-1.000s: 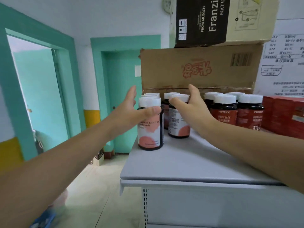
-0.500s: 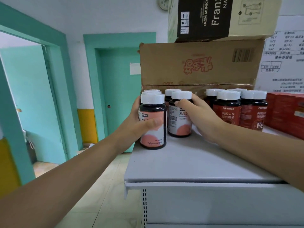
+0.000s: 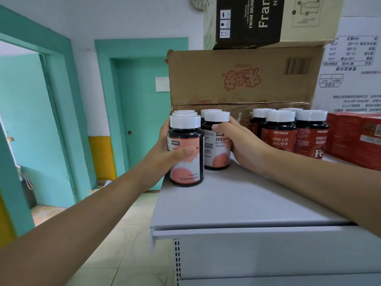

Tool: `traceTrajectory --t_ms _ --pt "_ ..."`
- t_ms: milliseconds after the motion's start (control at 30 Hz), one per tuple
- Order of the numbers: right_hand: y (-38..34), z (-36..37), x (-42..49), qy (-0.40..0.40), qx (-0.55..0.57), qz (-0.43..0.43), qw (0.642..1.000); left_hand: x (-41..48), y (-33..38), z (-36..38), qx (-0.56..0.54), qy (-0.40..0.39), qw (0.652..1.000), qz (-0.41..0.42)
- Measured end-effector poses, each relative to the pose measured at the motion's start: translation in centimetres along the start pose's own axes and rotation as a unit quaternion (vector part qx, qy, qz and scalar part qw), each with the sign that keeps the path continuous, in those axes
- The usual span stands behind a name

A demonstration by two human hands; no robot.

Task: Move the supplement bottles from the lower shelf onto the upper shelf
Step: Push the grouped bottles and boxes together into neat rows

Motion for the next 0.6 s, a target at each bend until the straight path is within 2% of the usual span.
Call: traceTrajectory --t_ms 233,467,600 --pt "0.3 0.22 0.2 -0.009 -0.005 -0.001 1.0 0.21 -0.16 0.13 -0.001 -0.007 1.0 -0.001" --pt "0.31 -0.39 0.16 0.031 -0.053 -0.014 0.998 0.16 -0.01 0.32 -0.006 0.006 1.0 0.014" --pt "0.35 -0.29 0.43 0.028 -0.078 -0.021 0.996 0.04 0.37 0.55 0.005 0.007 1.0 0.017"
Point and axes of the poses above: each hand's wrist, its own x-axis towards the middle knuckle, its own z-axis out of the palm, y = z × x, the point moved 9 cm from there along x, towards the middle knuckle, and after that the axes turned 2 degrees about -x, right-handed, at the moved point
